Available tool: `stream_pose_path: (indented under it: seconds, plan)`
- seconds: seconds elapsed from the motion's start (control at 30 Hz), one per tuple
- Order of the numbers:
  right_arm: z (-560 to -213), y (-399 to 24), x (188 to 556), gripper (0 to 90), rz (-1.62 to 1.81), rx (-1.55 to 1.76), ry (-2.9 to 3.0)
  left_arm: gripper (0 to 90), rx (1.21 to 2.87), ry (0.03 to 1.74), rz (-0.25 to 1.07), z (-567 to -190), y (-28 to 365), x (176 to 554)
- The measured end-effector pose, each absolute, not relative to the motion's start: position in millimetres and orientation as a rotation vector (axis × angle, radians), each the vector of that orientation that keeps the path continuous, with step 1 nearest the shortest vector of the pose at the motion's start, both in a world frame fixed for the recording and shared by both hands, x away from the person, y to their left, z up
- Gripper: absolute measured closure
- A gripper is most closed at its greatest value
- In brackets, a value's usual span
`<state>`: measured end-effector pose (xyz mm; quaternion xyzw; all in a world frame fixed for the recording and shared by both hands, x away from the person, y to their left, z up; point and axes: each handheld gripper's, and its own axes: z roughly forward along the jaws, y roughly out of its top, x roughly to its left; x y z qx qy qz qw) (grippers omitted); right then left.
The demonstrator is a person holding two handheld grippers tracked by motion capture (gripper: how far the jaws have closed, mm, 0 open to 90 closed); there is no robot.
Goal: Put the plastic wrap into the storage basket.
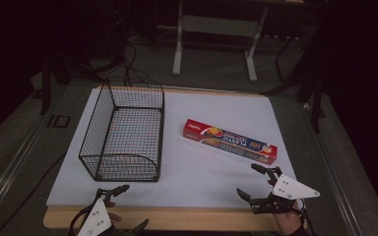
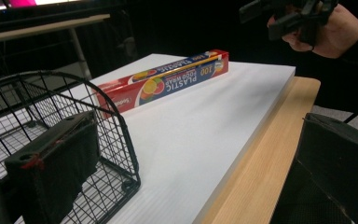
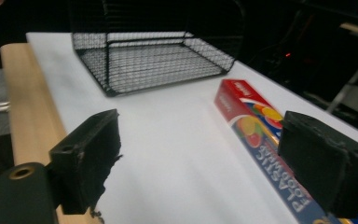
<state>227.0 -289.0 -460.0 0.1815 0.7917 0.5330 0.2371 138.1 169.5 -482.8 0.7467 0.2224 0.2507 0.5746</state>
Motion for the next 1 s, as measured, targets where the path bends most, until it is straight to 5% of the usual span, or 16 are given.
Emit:
stream_pose_path:
  seconds: [1.0]
  plan:
    - [-442, -277, 226, 10.1, 1.422, 0.415, 2.337, 0.0, 1.734, 0.486, 0.567, -482, 168, 139]
